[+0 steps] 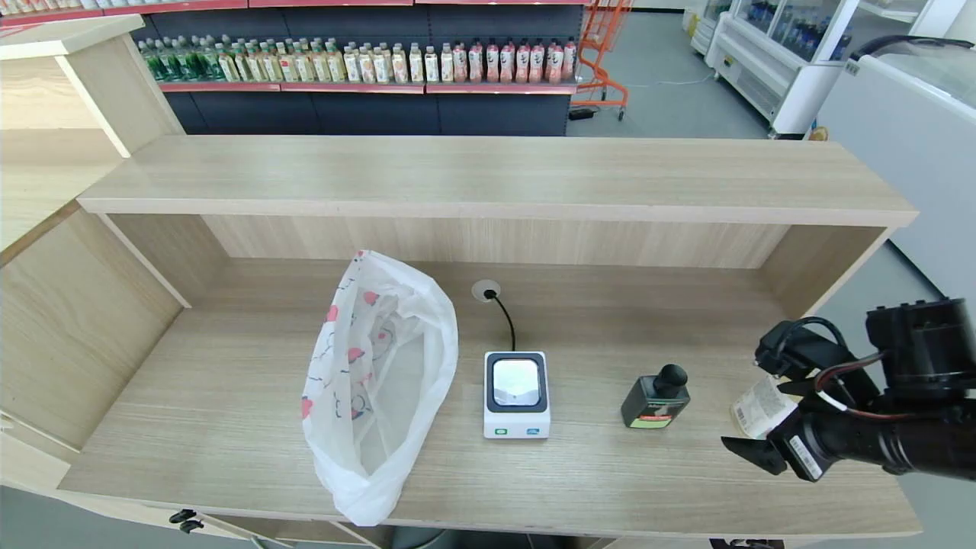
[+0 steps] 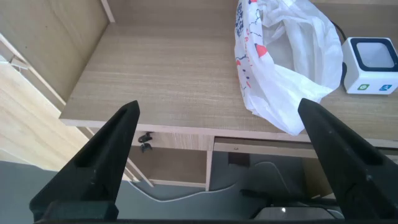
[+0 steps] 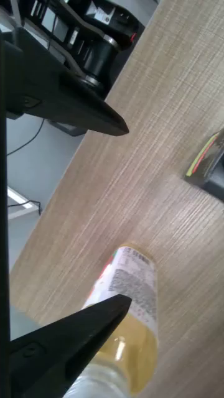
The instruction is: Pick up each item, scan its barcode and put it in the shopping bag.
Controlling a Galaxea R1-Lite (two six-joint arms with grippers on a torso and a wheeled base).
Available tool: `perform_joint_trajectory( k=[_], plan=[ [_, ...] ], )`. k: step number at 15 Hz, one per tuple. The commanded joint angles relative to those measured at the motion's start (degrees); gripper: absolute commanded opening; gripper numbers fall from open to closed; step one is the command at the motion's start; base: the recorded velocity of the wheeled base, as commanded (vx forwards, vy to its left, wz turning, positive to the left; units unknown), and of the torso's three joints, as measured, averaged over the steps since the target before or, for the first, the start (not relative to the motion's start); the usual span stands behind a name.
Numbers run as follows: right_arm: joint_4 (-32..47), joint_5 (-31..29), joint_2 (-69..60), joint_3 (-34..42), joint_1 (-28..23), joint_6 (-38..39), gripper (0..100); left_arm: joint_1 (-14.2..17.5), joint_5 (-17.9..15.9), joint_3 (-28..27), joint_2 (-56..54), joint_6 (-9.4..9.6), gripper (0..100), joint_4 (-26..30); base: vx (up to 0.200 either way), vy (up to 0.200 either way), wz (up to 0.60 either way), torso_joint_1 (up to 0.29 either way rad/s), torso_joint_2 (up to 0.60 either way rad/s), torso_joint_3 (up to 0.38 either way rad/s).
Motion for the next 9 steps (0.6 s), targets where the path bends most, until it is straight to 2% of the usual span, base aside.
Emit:
perform_joint_trajectory(
  k=[1,4,6,9],
  plan=[
    [-3.5,2.09,7.56,0.34,1.73,-0.03,100,0.0,0.02,0.01,-0.02,0.0,100,-0.01,0.0,0.0,0.0,0.0,0.0,0.0],
    [-6.84,7.54,11.08,-0.45,1.9,-0.11,100,0.0,0.02,0.01,-0.02,0.0,100,-0.01,0.0,0.0,0.0,0.0,0.0,0.0],
    [-11.67,7.8,14.59,-0.98,1.9,-0.29,100,0.0,0.02,0.01,-0.02,0.0,100,-0.01,0.0,0.0,0.0,0.0,0.0,0.0],
    [-13.34,7.89,17.49,-3.0,3.22,-0.29,100,0.0,0.02,0.01,-0.02,0.0,100,-0.01,0.0,0.0,0.0,0.0,0.0,0.0]
  ],
)
